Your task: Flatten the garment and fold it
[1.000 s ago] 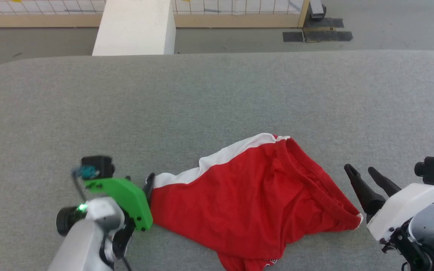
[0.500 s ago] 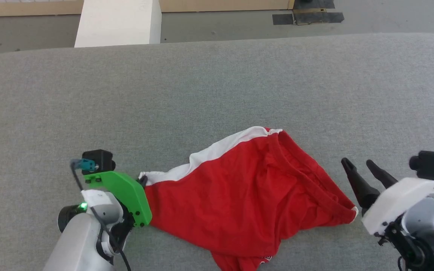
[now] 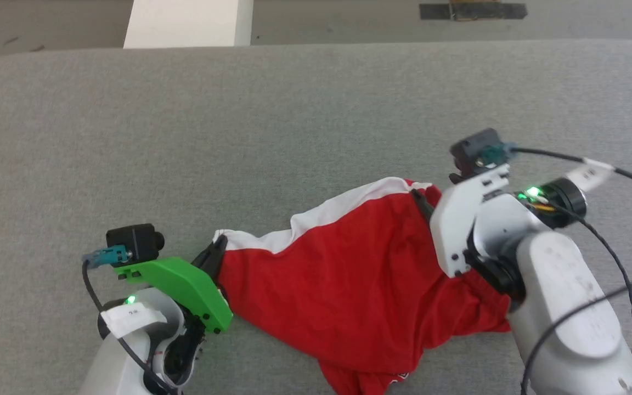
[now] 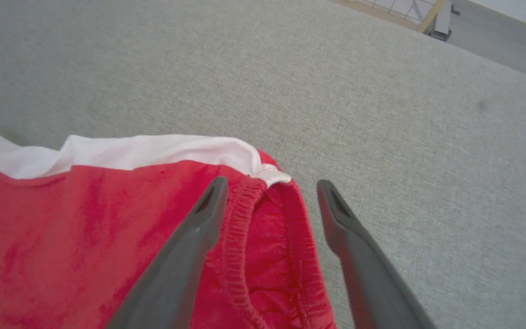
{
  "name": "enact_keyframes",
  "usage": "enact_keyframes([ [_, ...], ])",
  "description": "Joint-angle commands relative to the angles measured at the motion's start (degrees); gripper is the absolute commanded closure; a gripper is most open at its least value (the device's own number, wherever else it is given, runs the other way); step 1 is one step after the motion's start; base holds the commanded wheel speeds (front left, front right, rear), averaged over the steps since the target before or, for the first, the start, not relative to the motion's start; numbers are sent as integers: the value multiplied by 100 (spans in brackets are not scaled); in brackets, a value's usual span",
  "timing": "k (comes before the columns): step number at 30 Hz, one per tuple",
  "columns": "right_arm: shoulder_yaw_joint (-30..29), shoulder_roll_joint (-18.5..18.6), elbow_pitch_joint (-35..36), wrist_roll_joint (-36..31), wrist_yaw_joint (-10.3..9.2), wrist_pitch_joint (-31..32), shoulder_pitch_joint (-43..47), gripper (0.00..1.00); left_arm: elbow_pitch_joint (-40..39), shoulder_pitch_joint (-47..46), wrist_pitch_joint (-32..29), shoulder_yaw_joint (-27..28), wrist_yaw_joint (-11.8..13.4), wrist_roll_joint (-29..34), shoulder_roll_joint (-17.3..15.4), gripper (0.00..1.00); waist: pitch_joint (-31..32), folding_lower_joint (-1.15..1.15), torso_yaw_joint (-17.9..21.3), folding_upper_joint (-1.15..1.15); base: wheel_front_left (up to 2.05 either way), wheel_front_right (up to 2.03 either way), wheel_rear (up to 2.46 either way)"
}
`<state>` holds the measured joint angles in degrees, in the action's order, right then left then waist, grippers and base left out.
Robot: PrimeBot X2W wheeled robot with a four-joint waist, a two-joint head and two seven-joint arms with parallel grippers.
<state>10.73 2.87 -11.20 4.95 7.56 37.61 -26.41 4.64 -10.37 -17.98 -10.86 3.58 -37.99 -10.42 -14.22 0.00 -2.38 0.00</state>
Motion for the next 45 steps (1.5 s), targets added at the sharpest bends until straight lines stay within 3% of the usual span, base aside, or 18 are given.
enact_keyframes([
  [1, 64, 1, -273, -82, -8, 15, -201, 0, -35, 22, 49, -29, -32, -18, 44, 100, -129, 0, -130, 0, 0, 0, 0],
  [12, 143, 1, -1559, -259, -8, -345, -767, 0, -17, -62, 81, -118, -88, -35, 68, 100, -289, 0, -241, 0, 0, 0, 0],
  [13, 135, 1, -1627, -195, -8, -377, -791, 20, -14, -62, 85, -122, -90, -36, 65, 100, -295, 0, -233, 0, 0, 0, 0],
  [14, 146, 1, -1674, -159, -8, -401, -813, 68, -12, -62, 90, -123, -92, -38, 63, 100, -298, 0, -224, 0, 0, 0, 0],
  [15, 171, 1, -1712, -110, -8, -460, -840, 89, -9, -61, 96, -124, -94, -40, 60, 100, -301, 0, -213, 0, 0, 0, 0],
  [16, 189, 1, -1739, -78, -8, -507, -862, 100, -7, -62, 100, -125, -95, -44, 58, 100, -304, 0, -204, 0, 0, 0, 0],
  [24, 163, 1, -1755, 226, -8, -872, -1020, 100, -78, -155, 279, -37, -120, -54, 18, 100, -216, 0, -121, 0, 0, 0, 0],
  [28, -98, 1, -1518, 740, -8, -937, -1184, 100, -202, -497, 379, 180, -225, -260, 2, 100, -176, 0, -131, 0, 0, 0, 0],
  [35, -803, 9, -1130, 1713, -8, -732, -2232, 100, 86, -2190, 186, 569, -334, -240, -545, 100, -371, 0, -87, 0, 0, 0, 0],
  [38, -980, 5, -1228, 1732, -8, -745, -2918, 100, 433, -3048, 127, 665, -349, -156, -763, 100, -512, 0, -16, 0, 0, 0, 0],
  [45, -1047, 2, -1950, 2116, -8, -1645, -4576, 100, 1338, -4978, 572, 811, -445, 107, -1039, 100, -791, 0, 156, 0, 0, 0, 0],
])
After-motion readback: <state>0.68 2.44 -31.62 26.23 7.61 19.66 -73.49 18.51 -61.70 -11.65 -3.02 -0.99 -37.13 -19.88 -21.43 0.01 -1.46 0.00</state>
